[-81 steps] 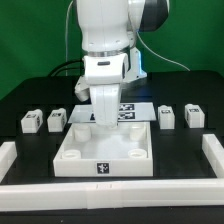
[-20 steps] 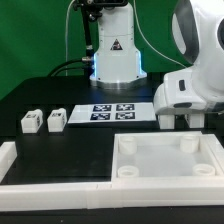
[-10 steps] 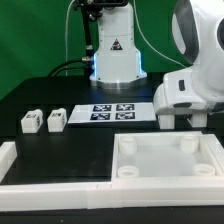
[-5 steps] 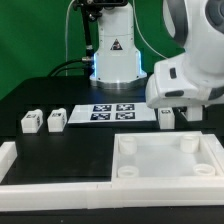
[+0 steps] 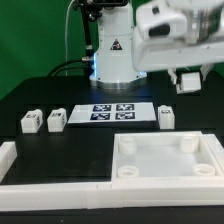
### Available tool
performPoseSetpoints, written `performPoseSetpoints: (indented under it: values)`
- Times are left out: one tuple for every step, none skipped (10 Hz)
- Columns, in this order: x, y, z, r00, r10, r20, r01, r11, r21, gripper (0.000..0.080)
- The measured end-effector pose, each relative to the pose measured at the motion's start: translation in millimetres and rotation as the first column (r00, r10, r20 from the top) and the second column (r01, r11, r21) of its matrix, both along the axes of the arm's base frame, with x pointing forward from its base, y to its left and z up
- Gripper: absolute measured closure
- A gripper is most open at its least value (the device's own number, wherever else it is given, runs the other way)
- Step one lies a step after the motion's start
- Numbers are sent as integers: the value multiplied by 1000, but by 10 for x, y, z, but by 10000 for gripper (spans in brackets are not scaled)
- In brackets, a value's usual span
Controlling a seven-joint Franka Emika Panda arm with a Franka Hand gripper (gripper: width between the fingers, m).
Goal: Assemble one leg
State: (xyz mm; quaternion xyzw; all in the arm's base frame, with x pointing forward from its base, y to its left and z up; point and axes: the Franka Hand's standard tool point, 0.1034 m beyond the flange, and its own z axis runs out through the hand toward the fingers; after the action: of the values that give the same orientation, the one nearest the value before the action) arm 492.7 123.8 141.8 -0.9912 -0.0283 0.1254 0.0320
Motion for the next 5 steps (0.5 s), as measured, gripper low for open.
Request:
performPoseSetpoints:
  values:
    - [86, 27, 126, 994, 10, 112, -9, 1000, -5, 509]
    - [88, 30, 88, 982, 5, 190, -5, 1000, 4, 509]
    - [114, 31, 71, 956, -3, 293, -2, 1000, 16, 509]
    - [94, 32, 68, 937, -6, 350, -3, 1000, 23, 509]
    - [166, 28, 76, 889, -7, 458, -11, 999, 38, 509]
